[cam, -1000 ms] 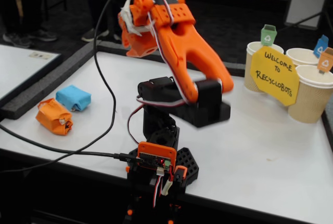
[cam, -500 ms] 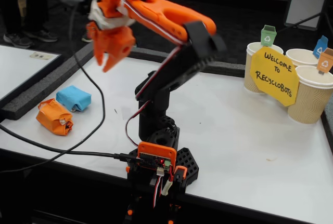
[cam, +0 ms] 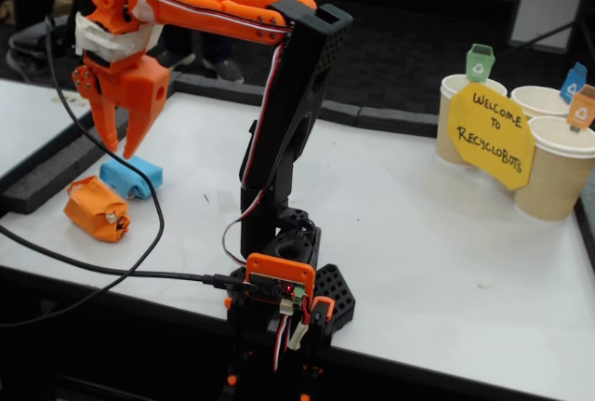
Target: Sort rubbish by color.
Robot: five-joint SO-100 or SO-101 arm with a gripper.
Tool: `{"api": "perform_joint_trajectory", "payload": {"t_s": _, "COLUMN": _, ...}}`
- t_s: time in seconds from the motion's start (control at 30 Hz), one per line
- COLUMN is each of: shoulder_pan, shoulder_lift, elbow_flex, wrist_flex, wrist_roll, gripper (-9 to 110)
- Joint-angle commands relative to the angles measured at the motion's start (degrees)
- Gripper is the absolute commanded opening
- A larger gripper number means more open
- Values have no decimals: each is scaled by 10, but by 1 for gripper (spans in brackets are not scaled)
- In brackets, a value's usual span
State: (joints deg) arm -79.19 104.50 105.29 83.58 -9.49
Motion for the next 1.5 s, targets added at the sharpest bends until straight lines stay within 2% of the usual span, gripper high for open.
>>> {"api": "perform_joint_trajectory", "payload": {"t_s": 0.0, "shoulder_pan": 33, "shoulder_lift": 12, "elbow_flex": -66, "wrist_flex": -34, "wrist_roll": -10, "gripper": 7}}
{"api": "perform_joint_trajectory", "payload": {"t_s": 0.23, "shoulder_pan": 84, "shoulder_lift": 12, "elbow_flex": -43, "wrist_flex": -95, "wrist_roll": -3, "gripper": 15}}
{"api": "perform_joint_trajectory", "payload": {"t_s": 0.37, "shoulder_pan": 83, "shoulder_lift": 11, "elbow_flex": -22, "wrist_flex": -125, "wrist_roll": 54, "gripper": 15}}
{"api": "perform_joint_trajectory", "payload": {"t_s": 0.43, "shoulder_pan": 77, "shoulder_lift": 11, "elbow_flex": -15, "wrist_flex": -134, "wrist_roll": 82, "gripper": 11}}
{"api": "perform_joint_trajectory", "payload": {"t_s": 0.63, "shoulder_pan": 84, "shoulder_lift": 10, "elbow_flex": -15, "wrist_flex": -124, "wrist_roll": 279, "gripper": 8}}
{"api": "perform_joint_trajectory", "payload": {"t_s": 1.0, "shoulder_pan": 64, "shoulder_lift": 10, "elbow_flex": 34, "wrist_flex": -73, "wrist_roll": 304, "gripper": 14}}
{"api": "perform_joint_trajectory", "payload": {"t_s": 1.1, "shoulder_pan": 69, "shoulder_lift": 11, "elbow_flex": 33, "wrist_flex": -62, "wrist_roll": 461, "gripper": 19}}
{"api": "perform_joint_trajectory", "payload": {"t_s": 1.17, "shoulder_pan": 68, "shoulder_lift": 11, "elbow_flex": 30, "wrist_flex": -78, "wrist_roll": 526, "gripper": 22}}
{"api": "perform_joint_trajectory", "payload": {"t_s": 1.37, "shoulder_pan": 47, "shoulder_lift": 11, "elbow_flex": 11, "wrist_flex": -103, "wrist_roll": 636, "gripper": 26}}
{"api": "perform_joint_trajectory", "payload": {"t_s": 1.47, "shoulder_pan": 39, "shoulder_lift": 5, "elbow_flex": 11, "wrist_flex": -112, "wrist_roll": 659, "gripper": 28}}
